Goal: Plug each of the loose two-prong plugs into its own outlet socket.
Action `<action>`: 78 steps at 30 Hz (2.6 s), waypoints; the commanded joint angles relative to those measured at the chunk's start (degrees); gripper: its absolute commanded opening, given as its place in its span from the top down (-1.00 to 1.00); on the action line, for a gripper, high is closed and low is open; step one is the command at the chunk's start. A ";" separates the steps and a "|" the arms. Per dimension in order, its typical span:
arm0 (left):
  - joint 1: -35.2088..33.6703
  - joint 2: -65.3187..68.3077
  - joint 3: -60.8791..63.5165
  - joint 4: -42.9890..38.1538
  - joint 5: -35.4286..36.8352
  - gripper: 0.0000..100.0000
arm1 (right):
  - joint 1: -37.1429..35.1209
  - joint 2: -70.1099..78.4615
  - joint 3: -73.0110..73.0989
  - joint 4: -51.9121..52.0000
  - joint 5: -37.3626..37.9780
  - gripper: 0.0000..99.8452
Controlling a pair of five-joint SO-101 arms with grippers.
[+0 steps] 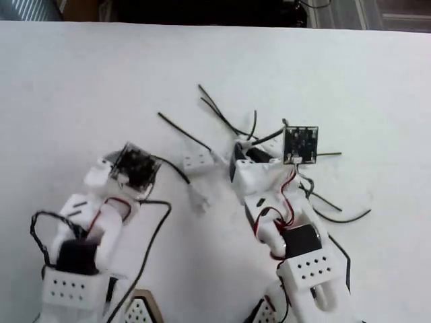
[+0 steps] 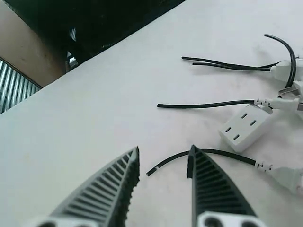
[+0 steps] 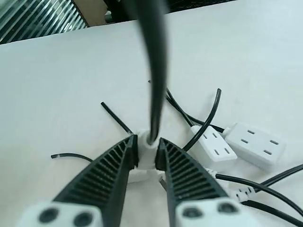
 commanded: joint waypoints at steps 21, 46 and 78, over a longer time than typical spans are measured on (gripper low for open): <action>9.80 84.18 -53.19 -0.44 -22.15 0.45 | 9.01 -0.40 0.00 -2.77 -0.70 0.97; 10.51 110.46 -88.09 23.91 -22.33 0.82 | 8.84 -0.40 0.00 -2.77 -0.62 0.97; 1.19 86.81 -58.64 28.13 -18.11 0.95 | 8.57 -0.40 0.00 -2.42 -0.18 0.97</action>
